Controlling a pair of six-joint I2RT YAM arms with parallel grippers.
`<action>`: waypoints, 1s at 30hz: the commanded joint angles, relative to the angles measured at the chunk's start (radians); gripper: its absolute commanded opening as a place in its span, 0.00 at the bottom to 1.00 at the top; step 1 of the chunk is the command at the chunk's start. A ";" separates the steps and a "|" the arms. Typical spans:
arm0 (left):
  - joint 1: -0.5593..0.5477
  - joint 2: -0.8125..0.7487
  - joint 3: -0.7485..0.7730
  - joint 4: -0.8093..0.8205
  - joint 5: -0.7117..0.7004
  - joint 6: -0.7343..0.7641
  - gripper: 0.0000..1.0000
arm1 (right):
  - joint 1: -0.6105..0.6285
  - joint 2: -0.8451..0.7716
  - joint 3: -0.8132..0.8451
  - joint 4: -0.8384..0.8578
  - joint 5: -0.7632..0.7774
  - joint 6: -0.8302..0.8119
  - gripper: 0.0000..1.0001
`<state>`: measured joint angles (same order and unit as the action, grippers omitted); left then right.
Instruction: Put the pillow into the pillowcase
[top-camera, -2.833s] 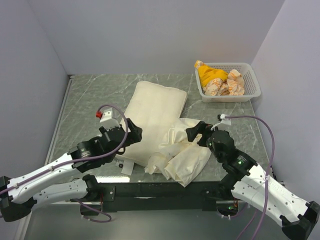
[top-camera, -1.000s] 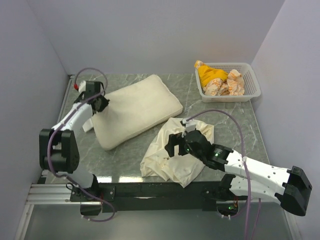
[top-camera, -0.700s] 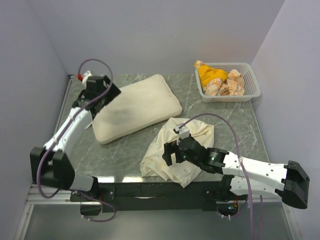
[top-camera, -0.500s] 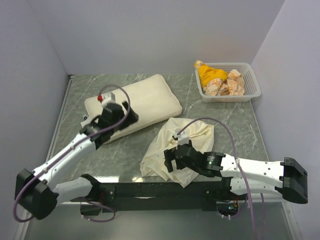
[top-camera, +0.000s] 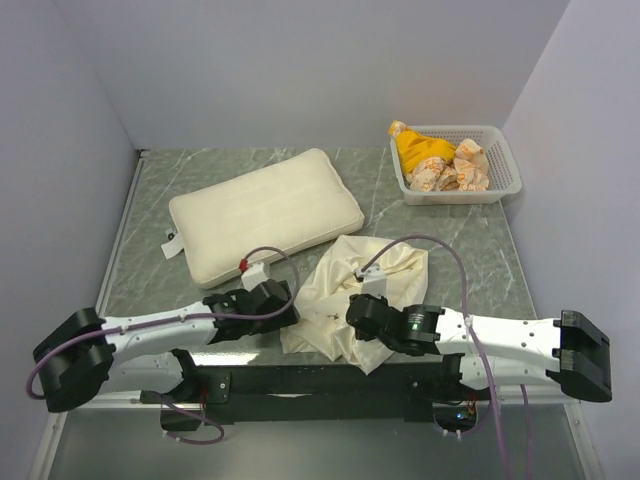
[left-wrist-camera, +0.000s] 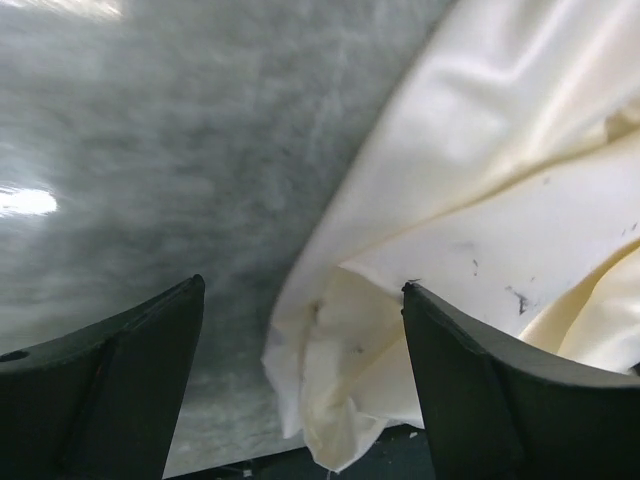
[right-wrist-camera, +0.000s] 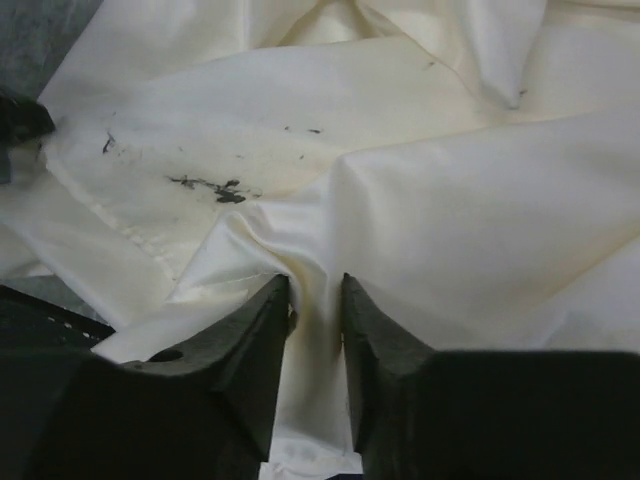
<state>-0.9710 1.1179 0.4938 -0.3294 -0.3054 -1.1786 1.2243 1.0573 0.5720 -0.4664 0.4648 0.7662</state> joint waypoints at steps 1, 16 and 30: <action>-0.084 0.101 0.063 0.087 -0.031 -0.046 0.84 | -0.003 -0.058 0.061 -0.058 0.089 0.036 0.27; -0.095 0.277 0.296 0.021 -0.109 0.033 0.01 | -0.039 -0.262 0.155 -0.216 0.166 0.030 0.12; 0.255 0.279 1.101 -0.247 -0.098 0.468 0.01 | -0.488 -0.223 0.725 -0.208 -0.031 -0.307 0.00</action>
<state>-0.7486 1.3220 1.3273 -0.5194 -0.3935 -0.8810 0.8787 0.7944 1.0641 -0.7013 0.5049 0.5896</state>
